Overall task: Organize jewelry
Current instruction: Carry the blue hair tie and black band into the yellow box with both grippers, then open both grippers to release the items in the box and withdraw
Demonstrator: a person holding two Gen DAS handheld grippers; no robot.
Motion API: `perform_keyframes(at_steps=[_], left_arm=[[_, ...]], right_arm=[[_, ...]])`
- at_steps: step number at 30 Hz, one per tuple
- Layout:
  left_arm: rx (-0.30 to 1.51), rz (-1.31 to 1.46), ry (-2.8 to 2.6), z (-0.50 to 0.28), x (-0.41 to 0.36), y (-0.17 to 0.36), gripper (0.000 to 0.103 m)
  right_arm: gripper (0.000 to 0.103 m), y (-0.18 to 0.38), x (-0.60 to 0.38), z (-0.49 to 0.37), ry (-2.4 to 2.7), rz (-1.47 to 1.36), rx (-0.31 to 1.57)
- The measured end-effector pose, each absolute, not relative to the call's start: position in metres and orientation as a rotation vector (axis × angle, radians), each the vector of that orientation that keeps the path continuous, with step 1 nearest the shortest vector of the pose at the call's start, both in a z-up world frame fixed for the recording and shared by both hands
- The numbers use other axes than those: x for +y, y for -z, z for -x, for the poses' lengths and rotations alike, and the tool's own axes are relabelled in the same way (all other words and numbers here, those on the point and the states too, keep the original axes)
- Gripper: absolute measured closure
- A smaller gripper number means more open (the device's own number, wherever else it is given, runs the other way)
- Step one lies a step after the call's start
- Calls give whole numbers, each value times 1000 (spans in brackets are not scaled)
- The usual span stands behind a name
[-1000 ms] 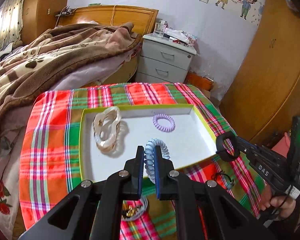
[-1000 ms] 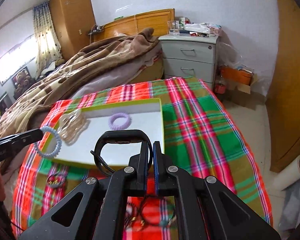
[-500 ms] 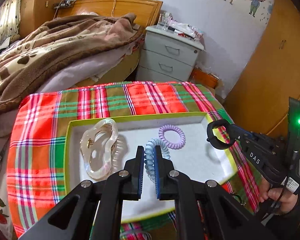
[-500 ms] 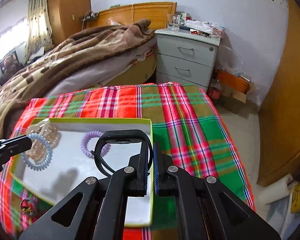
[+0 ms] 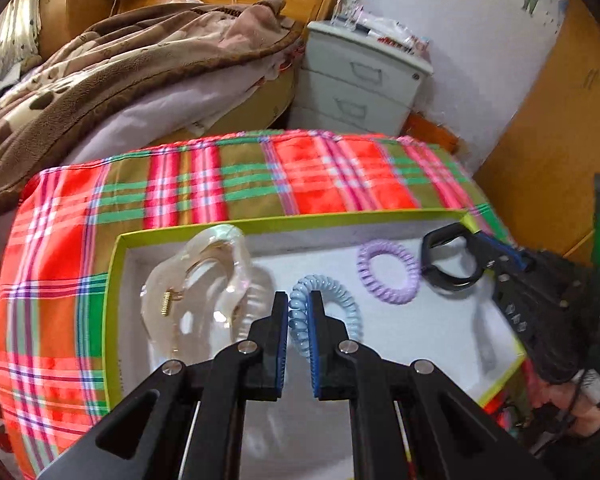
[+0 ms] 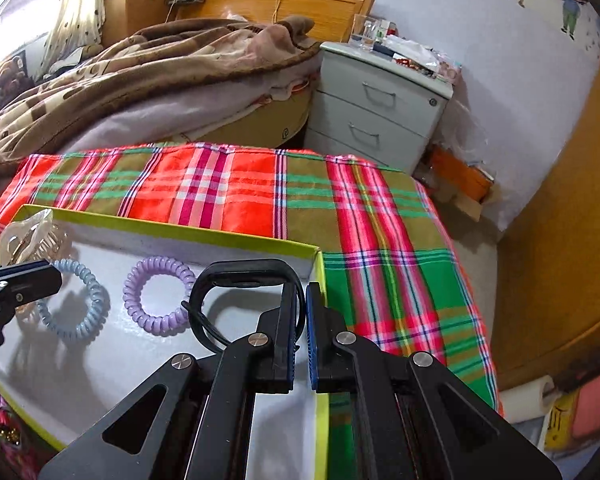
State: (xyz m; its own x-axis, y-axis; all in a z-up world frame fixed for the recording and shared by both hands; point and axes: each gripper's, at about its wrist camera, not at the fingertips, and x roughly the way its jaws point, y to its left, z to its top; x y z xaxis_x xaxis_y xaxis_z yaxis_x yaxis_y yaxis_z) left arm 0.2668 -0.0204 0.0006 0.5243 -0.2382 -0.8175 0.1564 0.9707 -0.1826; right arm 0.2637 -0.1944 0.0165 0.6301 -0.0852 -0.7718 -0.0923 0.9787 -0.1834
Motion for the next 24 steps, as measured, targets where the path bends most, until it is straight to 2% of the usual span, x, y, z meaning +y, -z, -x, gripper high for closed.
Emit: perform_keyframes(at_steps=[19,21,24], left_arm=[[1003,39,196,-271,-23,8,91],[1004,41,195,-271,-23,9,90],[1001,43,193,-272,-23,8,81]], right_arm=[[98,-4,-192,-278,-33,205,921],[98,-4,-194,-278,-36,200,921],[98,-5,-195,-278,-40,189,918]])
